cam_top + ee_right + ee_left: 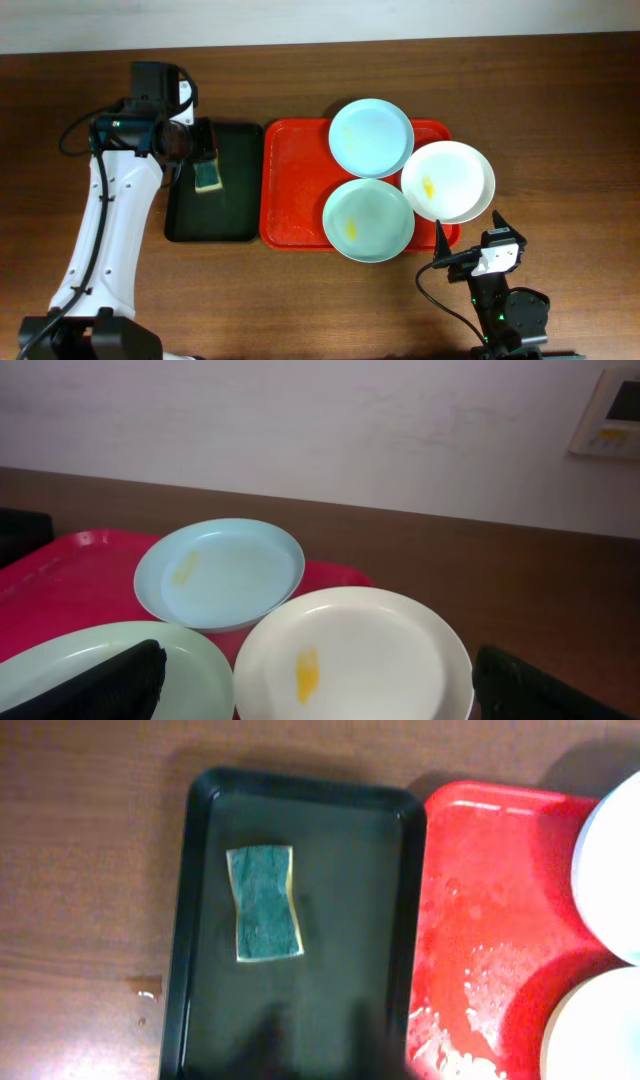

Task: Clean dirty plates on tray and stack at the side
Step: 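Lower the left gripper and grasp the green-yellow sponge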

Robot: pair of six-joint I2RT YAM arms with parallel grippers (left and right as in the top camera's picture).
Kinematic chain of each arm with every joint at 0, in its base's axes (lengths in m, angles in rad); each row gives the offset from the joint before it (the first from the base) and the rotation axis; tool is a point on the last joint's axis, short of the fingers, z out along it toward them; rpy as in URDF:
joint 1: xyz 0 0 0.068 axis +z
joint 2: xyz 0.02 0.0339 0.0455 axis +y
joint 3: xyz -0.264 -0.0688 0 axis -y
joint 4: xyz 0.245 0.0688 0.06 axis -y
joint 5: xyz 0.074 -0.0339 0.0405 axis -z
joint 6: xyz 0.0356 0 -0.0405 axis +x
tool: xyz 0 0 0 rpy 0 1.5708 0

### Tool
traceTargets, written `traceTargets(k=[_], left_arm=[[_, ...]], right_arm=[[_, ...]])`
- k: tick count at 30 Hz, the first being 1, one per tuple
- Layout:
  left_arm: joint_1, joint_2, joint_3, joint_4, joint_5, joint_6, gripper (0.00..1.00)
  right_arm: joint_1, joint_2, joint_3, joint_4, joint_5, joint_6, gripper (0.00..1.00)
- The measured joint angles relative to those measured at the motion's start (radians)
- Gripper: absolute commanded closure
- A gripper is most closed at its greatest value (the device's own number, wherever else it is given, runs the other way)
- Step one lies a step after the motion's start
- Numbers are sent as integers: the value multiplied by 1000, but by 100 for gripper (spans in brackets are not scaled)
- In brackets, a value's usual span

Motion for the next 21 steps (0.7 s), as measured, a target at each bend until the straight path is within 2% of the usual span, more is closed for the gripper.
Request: traceTargets(k=[4,6,8,10,11,16,19,20,21], left_arm=[[0,27,0,30,-1,-1,99],[0,54,0,31,-21,-1,92],[0,84,0,35,-47,-1,74],[3,117,0,44,-68,-5,62],[6,132,0,46,-72,-8,59],[43,212,0,73,-67,13,63],[63,251,0,113,-24,52,80],[67,261,0,124,-16,55,82],[70,271,0,142,-10,67,80]], right_arm=[[0,0,0,0,0,0,2],[0,0,0,0,0,0,2],[0,0,0,0,0,0,2],[0,0,0,0,0,0,2],[0,0,0,0,0,0,2],[0,0,0,0,0,0,2],[0,0,0,0,0,0,2],[0,0,0,0,0,0,2],[0,0,0,0,0,0,2]])
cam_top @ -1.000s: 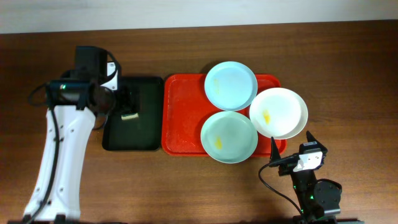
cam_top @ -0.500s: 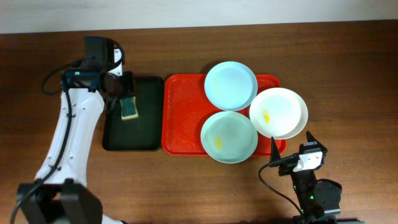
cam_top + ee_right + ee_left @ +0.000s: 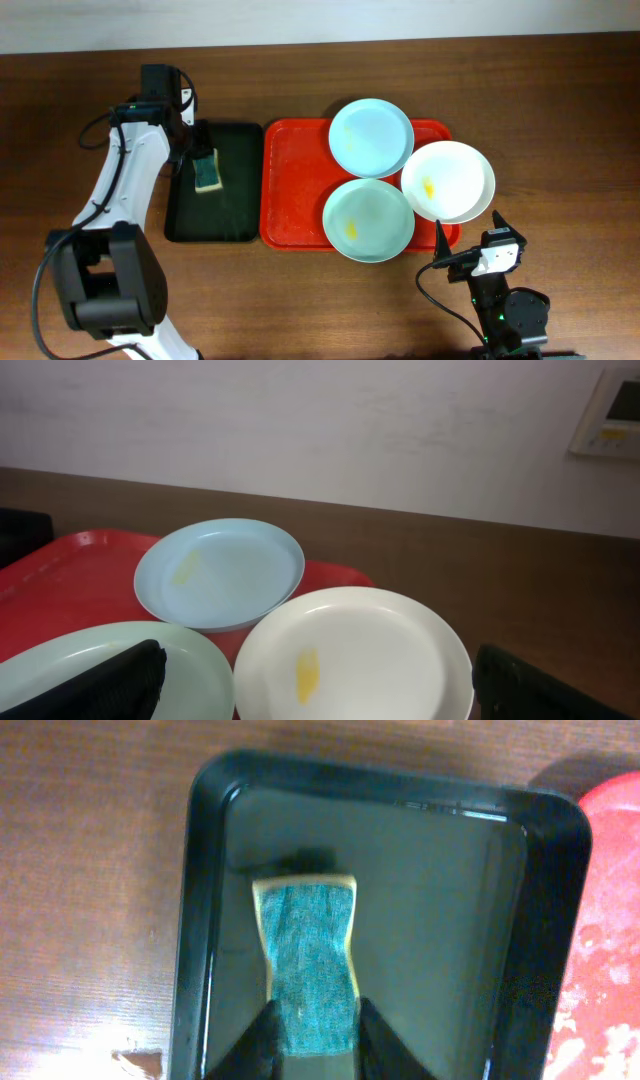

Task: Clean dirty plates on tray and stack at the side
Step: 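Lower the left gripper and grasp the green-yellow sponge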

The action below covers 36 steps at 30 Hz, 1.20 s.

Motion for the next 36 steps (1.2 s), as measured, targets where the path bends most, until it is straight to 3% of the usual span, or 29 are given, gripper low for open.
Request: traceTargets(k=[7,9,14,17,28,36], left_arm=[[1,27,0,19,18,42,56],[1,46,0,14,18,49,61],[1,107,0,15,18,53,60],[1,116,0,18,18,53,54],[1,122,0,23,9,54,68],[1,148,0,22,-1,56,67]], right_arm=[[0,0,0,0,0,0,2],[0,0,0,0,0,0,2],[0,0,0,0,0,0,2],[0,0,0,0,0,0,2],[0,0,0,0,0,0,2],[0,0,0,0,0,0,2]])
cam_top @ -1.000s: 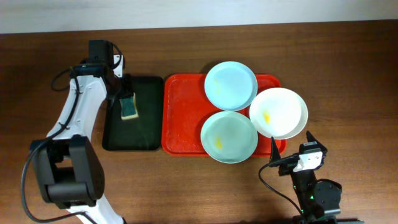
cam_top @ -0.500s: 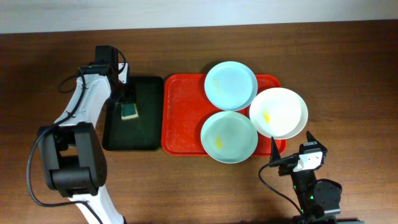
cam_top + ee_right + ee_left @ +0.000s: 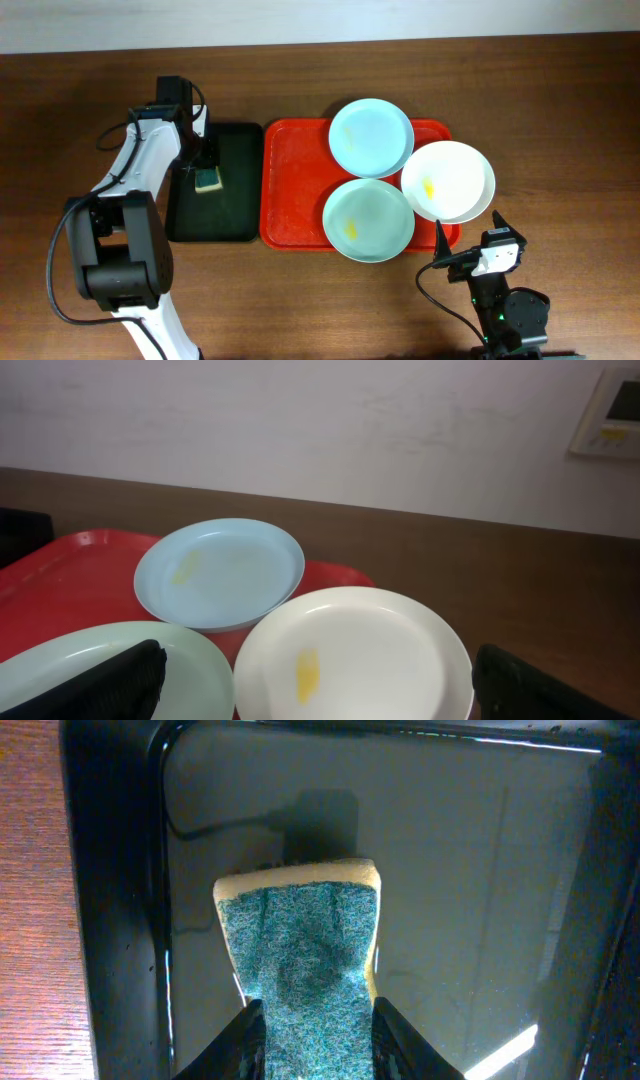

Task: Clean dirty plates on tray and stack at the side
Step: 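Lower the left gripper and grasp the green-yellow sponge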

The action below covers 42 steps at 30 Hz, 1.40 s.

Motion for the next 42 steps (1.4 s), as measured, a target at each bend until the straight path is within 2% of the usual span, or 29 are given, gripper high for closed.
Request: traceTargets(k=[6,12,16,22,30,42], left_arm=[[0,0,0,0,0,0,67],[0,2,0,-5,0,0,73],[0,3,0,-9,-19,-2,72],[0,5,0,-9,-35,-14,57],[0,5,0,-12,-34,-21,64],[0,20,0,-10,-34,-58,64]], right_arm=[[0,0,0,0,0,0,2],[0,0,0,0,0,0,2],[0,0,0,0,0,0,2],[0,0,0,0,0,0,2],[0,0,0,0,0,-1,2],[0,0,0,0,0,0,2]])
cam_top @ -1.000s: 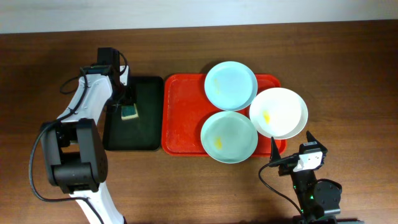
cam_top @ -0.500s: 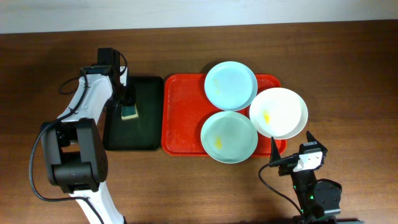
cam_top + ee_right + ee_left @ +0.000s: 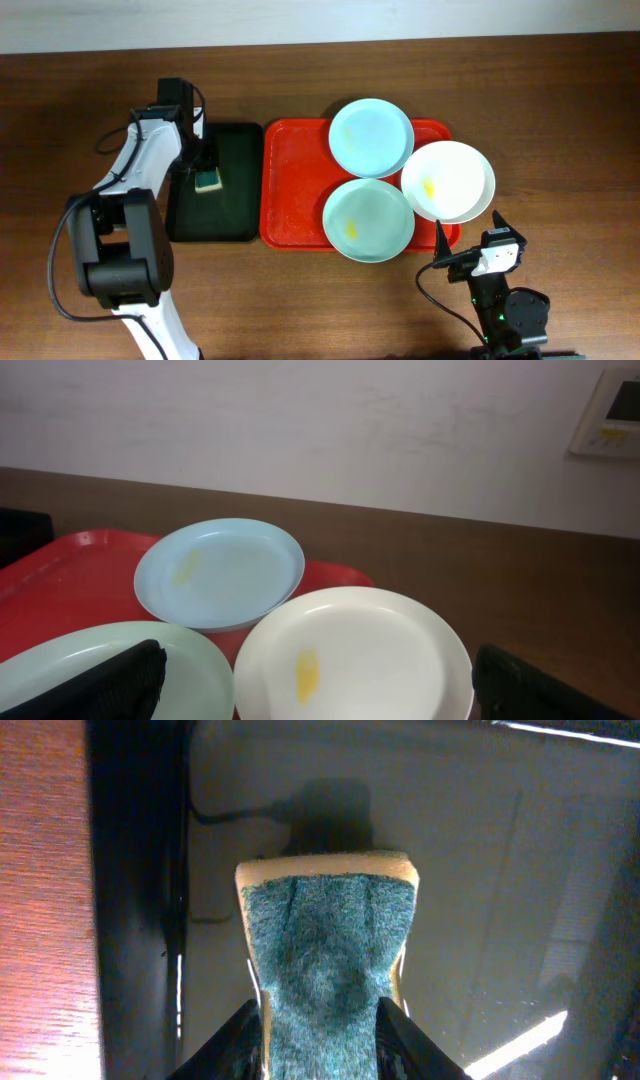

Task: Clean dirty plates on tray and stack at the side
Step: 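Lower the left gripper and grasp the green-yellow sponge, then lift the sponge slightly with the left gripper above the tray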

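Note:
A green-topped yellow sponge (image 3: 325, 955) lies in the black tray (image 3: 235, 200), on its left side. My left gripper (image 3: 322, 1042) reaches down into that tray, and its two dark fingers press the sponge's sides, shut on it. Three plates with yellow smears sit on the red tray (image 3: 290, 190): a light blue one (image 3: 371, 137), a pale green one (image 3: 368, 220) and a white one (image 3: 448, 181) hanging over the right rim. My right gripper (image 3: 320, 685) stands open, low at the table's front, facing the white plate (image 3: 355, 655).
The black tray's left wall (image 3: 135, 900) is close beside the sponge, with bare wooden table (image 3: 45, 900) past it. The red tray's left half is wet. A wall stands behind the table in the right wrist view.
The left wrist view has shifted slightly and the sponge looks a little larger between the fingers. The right arm and the plates have not moved.
My left gripper first hung high over the black tray with the sponge lying free. Then it was lower, its fingers either side of the sponge's near end. Later it was closer still, and now it grips the sponge. The right arm stayed still throughout.

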Robot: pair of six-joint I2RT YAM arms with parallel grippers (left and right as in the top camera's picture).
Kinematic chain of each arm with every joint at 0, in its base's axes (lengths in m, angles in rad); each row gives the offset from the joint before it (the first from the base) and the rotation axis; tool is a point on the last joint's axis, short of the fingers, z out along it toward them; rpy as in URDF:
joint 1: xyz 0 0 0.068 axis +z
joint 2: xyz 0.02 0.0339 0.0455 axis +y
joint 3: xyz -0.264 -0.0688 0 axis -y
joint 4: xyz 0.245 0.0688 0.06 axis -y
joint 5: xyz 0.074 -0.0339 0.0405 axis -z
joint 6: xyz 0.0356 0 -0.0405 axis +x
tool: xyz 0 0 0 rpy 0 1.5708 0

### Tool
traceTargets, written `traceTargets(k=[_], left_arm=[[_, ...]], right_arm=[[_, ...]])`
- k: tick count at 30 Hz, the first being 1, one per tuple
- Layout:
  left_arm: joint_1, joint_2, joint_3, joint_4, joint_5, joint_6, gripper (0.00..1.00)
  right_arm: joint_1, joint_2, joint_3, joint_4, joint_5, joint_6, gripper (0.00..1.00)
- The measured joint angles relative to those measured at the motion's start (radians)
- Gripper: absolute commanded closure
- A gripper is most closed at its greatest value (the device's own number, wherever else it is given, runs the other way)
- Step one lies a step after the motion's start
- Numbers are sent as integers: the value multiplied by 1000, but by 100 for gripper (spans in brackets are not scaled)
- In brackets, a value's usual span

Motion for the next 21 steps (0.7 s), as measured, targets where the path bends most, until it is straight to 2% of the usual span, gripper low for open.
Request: traceTargets(k=[10,21], left_arm=[[0,50,0,13,3,-7,64],[0,50,0,13,16,-21,91]], right_arm=[[0,0,0,0,0,0,2],[0,0,0,0,0,0,2]])
